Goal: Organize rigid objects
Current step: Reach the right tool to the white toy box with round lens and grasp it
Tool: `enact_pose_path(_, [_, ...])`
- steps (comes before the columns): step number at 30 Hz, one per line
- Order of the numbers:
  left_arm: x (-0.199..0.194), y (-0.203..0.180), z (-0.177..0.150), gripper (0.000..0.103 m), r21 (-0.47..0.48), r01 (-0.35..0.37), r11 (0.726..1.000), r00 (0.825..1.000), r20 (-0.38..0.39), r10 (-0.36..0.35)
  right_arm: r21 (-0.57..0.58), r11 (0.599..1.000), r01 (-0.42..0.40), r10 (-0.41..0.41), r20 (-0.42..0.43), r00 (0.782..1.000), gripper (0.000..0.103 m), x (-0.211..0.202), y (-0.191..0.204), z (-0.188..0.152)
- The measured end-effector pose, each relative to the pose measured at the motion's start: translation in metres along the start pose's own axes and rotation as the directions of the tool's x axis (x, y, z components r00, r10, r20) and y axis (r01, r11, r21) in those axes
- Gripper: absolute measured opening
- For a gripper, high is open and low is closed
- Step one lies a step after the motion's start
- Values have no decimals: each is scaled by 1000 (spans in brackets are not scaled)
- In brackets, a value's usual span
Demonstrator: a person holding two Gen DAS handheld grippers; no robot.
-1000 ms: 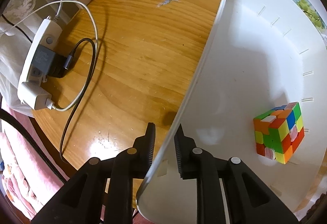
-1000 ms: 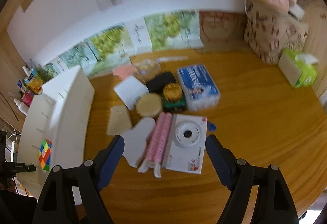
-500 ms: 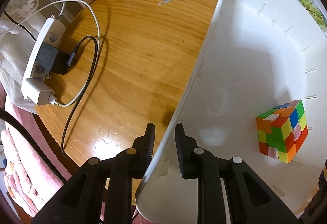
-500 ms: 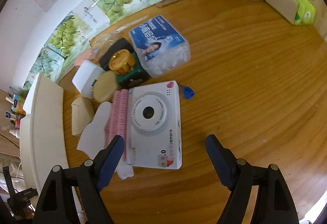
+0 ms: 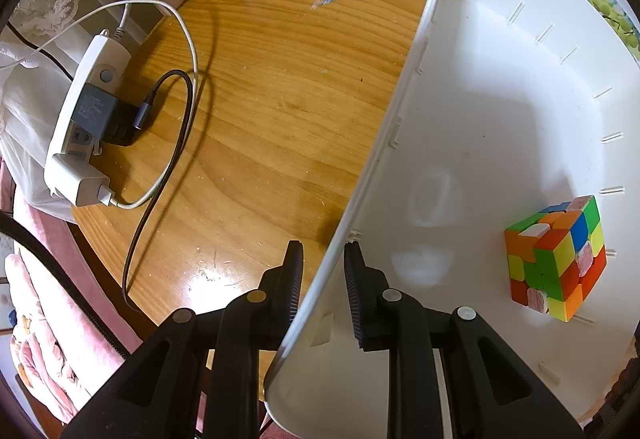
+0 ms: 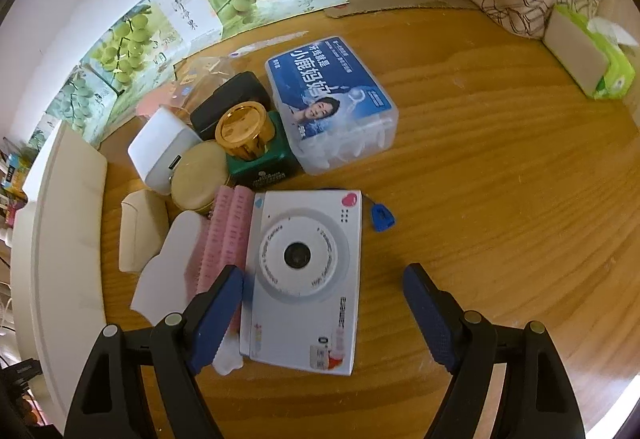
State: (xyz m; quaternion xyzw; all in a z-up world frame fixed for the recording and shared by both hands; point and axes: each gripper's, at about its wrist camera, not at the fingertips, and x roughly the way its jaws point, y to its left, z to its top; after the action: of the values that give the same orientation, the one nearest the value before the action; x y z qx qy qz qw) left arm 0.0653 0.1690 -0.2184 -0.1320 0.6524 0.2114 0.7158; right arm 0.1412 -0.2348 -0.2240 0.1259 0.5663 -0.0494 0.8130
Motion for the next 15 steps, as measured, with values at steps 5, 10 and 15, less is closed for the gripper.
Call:
enact_pose_path(5, [2, 0, 1, 24, 2, -4, 1000, 1000, -5, 4, -62, 996, 57, -59, -20, 998, 83, 8, 10, 9])
enact_pose_path(10, [5, 0, 1, 24, 5, -3, 1000, 1000, -9, 3, -119, 985, 123, -127, -29, 992, 83, 14, 19, 12])
enact_pose_path(15, [10, 0, 1, 24, 7, -1, 1000, 1000, -22, 1, -141, 982, 128, -133, -26, 991, 70, 13, 23, 13])
